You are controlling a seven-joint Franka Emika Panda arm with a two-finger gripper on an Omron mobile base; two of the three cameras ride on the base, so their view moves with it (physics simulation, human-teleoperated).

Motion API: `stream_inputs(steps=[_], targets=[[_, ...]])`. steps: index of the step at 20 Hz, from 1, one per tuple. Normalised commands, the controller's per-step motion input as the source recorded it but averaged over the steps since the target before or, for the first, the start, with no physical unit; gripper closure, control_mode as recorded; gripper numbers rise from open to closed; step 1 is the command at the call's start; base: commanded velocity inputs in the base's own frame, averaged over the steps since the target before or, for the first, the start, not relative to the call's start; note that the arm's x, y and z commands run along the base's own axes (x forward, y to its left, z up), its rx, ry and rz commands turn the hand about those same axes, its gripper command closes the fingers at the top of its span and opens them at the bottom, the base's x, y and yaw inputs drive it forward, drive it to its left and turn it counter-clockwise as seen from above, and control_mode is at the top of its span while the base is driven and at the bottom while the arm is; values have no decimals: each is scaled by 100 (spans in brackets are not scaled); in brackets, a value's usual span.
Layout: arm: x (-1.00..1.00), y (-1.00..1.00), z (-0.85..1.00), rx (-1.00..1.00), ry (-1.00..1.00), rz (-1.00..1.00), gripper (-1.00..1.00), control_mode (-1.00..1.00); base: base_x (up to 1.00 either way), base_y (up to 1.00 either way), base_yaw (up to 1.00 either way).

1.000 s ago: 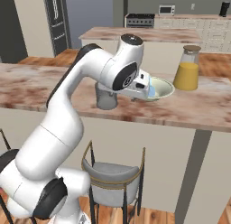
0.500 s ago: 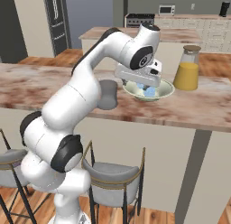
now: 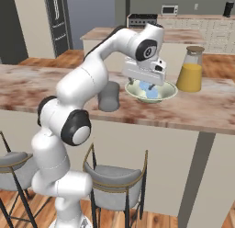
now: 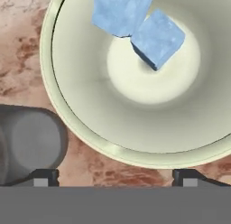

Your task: There are two ice cubes in the ice bowl. Place both ice cubes in the glass cup.

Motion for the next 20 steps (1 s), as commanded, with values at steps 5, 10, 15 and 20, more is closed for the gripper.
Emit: stream_inputs(steps=[5,10,15,20], targets=[[23,-29,-15,0,10,0,-100,-100,0,0,0],[13,-21,-6,0,5,0,-100,-100,0,0,0],[17,0,-14,-7,4,0,-100,-100,0,0,0],[31,5,-41,-17,5,0,-100,-100,0,0,0]])
